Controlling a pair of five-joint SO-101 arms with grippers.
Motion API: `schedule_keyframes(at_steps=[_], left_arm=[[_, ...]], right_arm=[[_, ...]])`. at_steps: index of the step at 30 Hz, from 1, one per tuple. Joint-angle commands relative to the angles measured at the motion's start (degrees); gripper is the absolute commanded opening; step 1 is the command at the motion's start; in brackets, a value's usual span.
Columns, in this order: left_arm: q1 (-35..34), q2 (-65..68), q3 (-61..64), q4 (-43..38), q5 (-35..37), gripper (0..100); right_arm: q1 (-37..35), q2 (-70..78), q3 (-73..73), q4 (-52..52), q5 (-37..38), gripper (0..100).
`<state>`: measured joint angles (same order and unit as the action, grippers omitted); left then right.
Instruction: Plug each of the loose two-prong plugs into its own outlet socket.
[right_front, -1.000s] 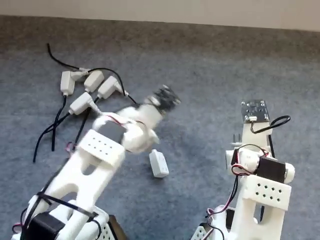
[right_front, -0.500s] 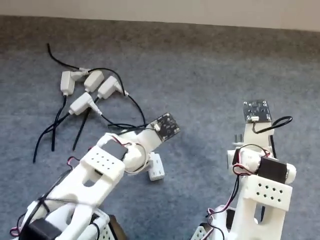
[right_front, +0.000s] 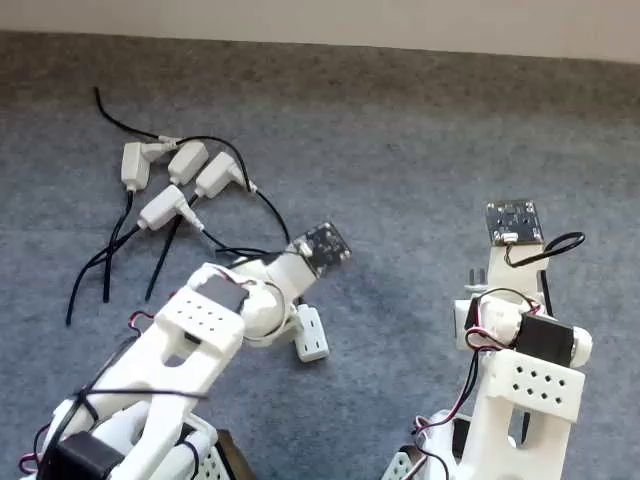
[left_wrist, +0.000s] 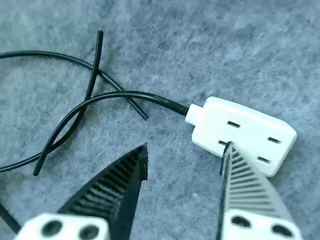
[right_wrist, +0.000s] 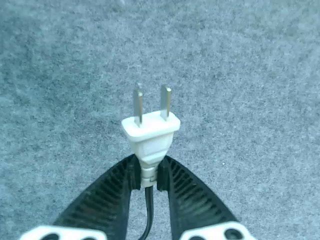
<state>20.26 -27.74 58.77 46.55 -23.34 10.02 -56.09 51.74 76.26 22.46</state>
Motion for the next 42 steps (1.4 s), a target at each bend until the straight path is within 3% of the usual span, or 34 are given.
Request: schedule_keyframes(at_steps=[1, 10, 13, 15, 17, 19, 23, 27, 32, 37, 42], left_arm=[[-5.67, -0.48, -6.02, -0.35, -0.70, 23], [-8.22, -0.48, -14.20, 2.73, 0.70, 23], [-14.55, -0.40, -16.13, 2.55, 7.12, 23], [-22.11, -0.22, -16.84, 2.81, 15.30, 23], [-28.79, 0.04, -16.13, 3.96, 23.56, 23], [-33.27, -0.31, -13.76, 5.45, 26.37, 23], [-39.52, -0.40, -9.19, 4.84, 26.29, 23], [-45.41, -0.04, -3.82, -2.11, 25.76, 23], [-45.41, -0.04, 3.03, -11.69, 16.44, 23], [-41.36, -0.40, 3.74, -12.57, 10.11, 23], [-39.25, -0.40, -1.27, -12.04, 9.05, 24]], right_arm=[[0.31, -0.40, -0.66, -0.31, -0.53, 0.7], [0.31, -0.40, -0.66, -0.31, -0.62, 0.7], [-1.01, -0.22, -0.66, -0.22, -0.53, 0.7], [-2.86, 1.01, -2.51, 0.31, -0.53, 0.7], [-5.32, 6.11, -8.75, 3.65, -0.53, 0.7], [-9.19, 14.29, -18.24, 8.22, -1.05, 0.7], [-17.98, 32.66, -40.92, 18.07, -5.89, 0.7], [-27.74, 43.03, -62.37, 24.92, -10.46, 0.7], [-42.07, 43.56, -67.65, 24.66, -12.66, 0.7], [-49.01, 42.77, -53.67, 13.23, -9.32, 0.7], [-51.12, 37.58, -28.62, -12.44, -8.09, 0.7]])
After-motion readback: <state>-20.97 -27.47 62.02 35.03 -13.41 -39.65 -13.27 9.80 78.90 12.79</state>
